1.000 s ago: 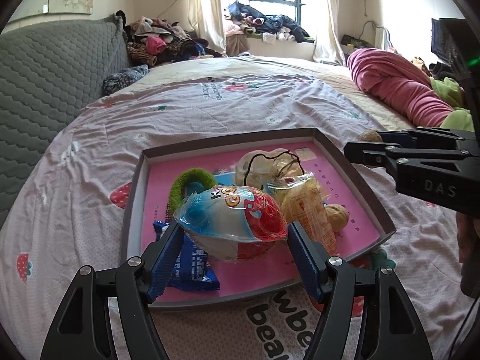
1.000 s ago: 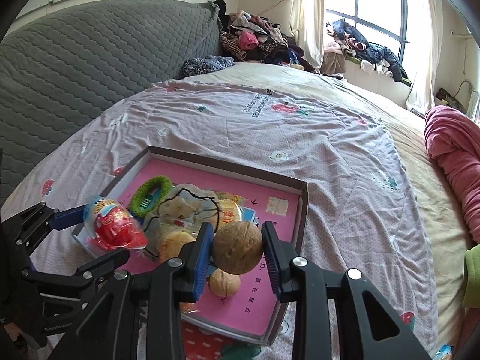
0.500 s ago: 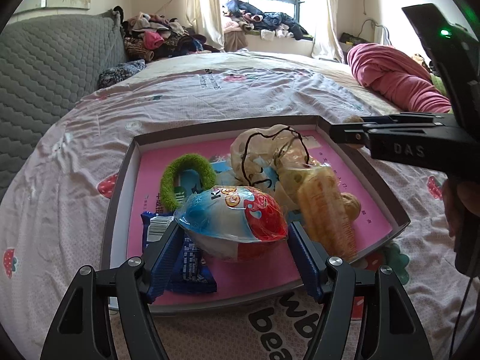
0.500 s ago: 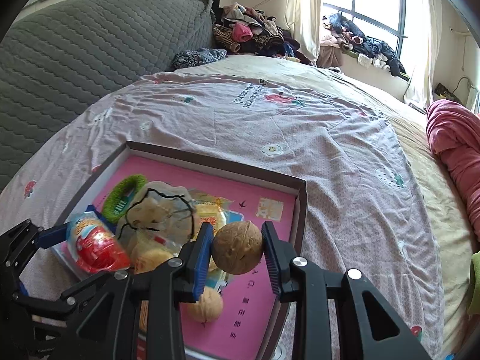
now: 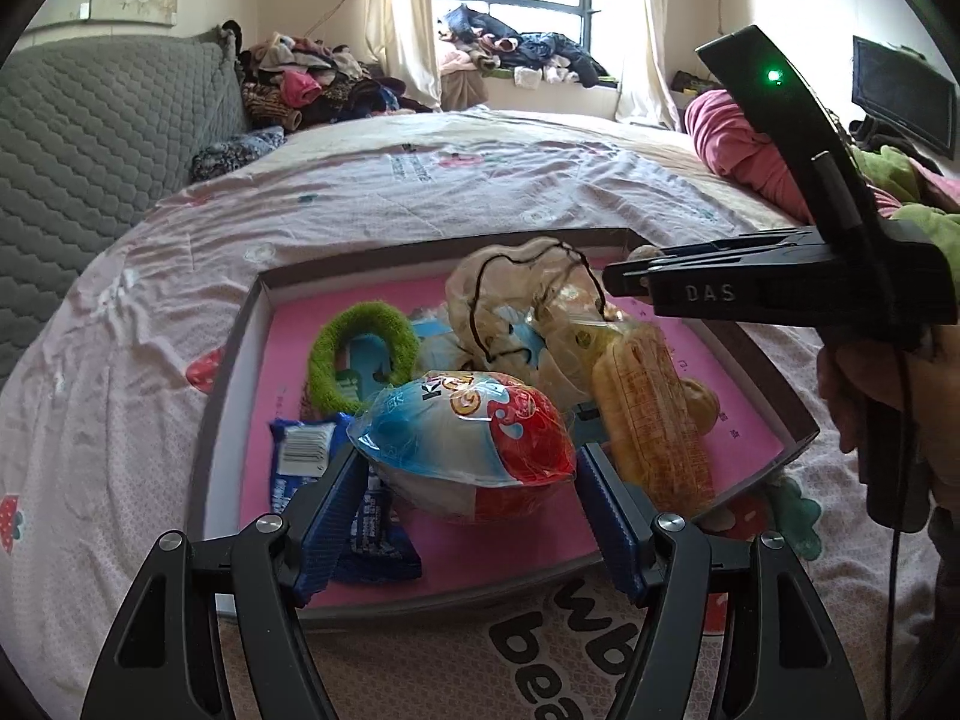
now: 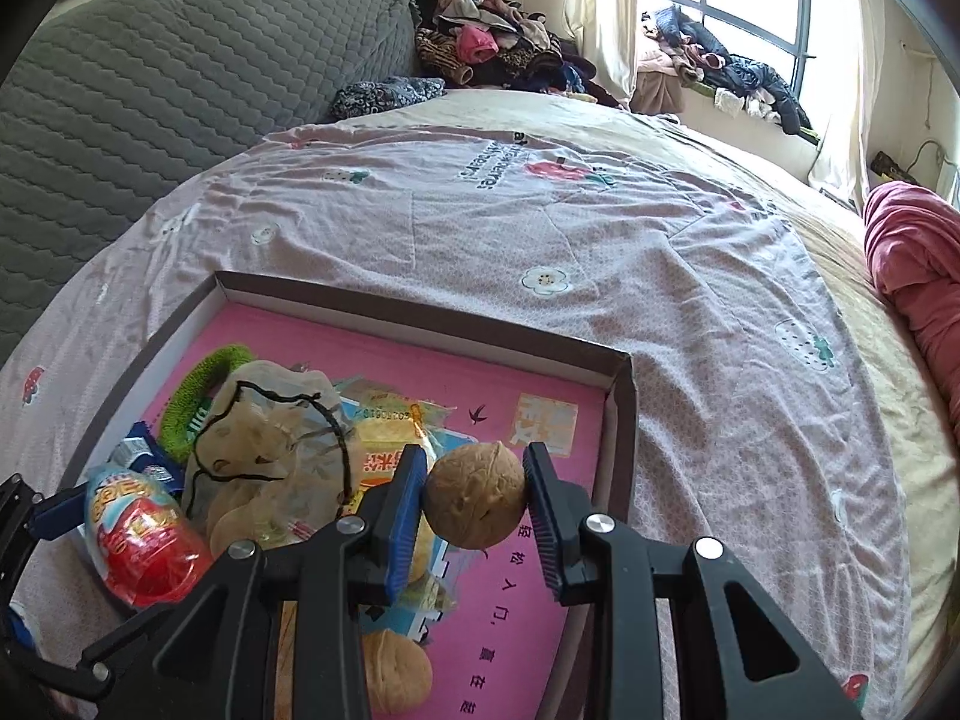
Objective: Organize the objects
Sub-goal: 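Lower both tools into the tray and open the right tool to drop the walnut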
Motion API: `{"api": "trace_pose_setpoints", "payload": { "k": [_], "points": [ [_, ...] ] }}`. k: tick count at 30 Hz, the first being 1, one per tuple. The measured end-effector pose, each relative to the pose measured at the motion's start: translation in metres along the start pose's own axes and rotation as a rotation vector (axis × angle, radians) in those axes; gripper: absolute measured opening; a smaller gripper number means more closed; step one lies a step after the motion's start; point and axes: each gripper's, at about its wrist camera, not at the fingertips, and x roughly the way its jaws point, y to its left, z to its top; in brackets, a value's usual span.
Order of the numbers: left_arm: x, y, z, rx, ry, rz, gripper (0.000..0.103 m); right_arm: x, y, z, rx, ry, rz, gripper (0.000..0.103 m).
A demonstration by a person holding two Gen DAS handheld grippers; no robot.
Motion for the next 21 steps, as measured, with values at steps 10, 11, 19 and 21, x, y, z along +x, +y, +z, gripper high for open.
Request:
{"api": "trace_pose_setpoints", "payload": {
  "k": [10, 11, 19, 21],
  "points": [
    [0.002, 0.002, -0.004, -0.024, -0.011, -0.023, 0.073, 0.012, -0.002, -0.002, 0.013, 0.017, -0.007, 0.034],
    [0.003, 0.001, -0.004, -0.024, -0.008, -0.024, 0.073, 0.012, -0.002, -0.002, 0.014, 0.018, -0.008, 0.034],
    [0.002, 0.003, -0.004, -0.041, -0.009, -0.027, 0.073, 0.014, -0.003, -0.001, 0.027, 0.015, -0.012, 0.034],
    [0.002, 0.004, -0.004, -0.043, -0.009, -0.026, 0.073, 0.013, -0.001, -0.001, 0.025, 0.015, -0.012, 0.034]
  ]
}}
